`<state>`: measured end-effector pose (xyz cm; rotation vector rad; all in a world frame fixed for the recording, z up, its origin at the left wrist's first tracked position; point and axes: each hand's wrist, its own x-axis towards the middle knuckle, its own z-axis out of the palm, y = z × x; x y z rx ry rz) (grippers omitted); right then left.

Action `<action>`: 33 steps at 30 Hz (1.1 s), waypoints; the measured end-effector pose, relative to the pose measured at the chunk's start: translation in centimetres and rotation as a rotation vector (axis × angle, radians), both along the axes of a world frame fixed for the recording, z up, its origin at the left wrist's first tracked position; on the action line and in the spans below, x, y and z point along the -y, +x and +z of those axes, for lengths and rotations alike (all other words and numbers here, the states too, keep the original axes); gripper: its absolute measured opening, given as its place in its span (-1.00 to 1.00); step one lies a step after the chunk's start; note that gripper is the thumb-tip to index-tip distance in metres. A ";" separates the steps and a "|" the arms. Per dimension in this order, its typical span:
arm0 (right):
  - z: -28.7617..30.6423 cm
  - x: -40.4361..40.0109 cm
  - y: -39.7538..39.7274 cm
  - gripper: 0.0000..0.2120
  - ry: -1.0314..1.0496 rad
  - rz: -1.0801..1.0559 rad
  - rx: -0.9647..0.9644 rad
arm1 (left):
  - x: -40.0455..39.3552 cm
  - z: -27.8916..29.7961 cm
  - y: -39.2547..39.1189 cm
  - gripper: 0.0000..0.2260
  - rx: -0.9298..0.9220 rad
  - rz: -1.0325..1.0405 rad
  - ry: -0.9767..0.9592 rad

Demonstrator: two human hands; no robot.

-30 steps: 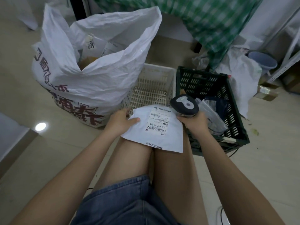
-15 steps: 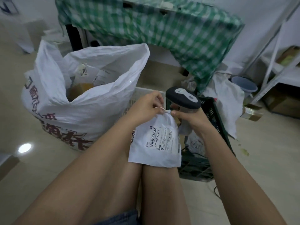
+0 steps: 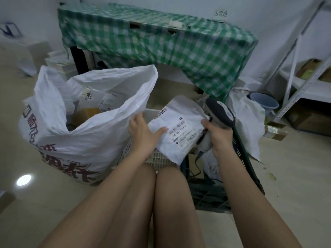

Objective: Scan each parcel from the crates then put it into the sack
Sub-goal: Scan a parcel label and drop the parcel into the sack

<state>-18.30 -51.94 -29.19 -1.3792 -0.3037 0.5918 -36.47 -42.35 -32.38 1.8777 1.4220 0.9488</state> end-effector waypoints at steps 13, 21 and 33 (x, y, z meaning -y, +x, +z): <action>0.8 -0.5 1.5 -0.45 -0.074 -0.146 0.148 | -0.4 0.7 3.1 -0.86 0.621 -0.147 -0.353; 0.2 2.0 -0.1 -0.51 -0.175 0.038 0.211 | -4.9 5.4 3.1 -0.93 0.397 -0.192 -0.117; 0.1 2.8 -1.6 -0.88 -0.141 0.125 0.085 | -5.2 5.6 4.1 -0.82 0.394 -0.114 -0.189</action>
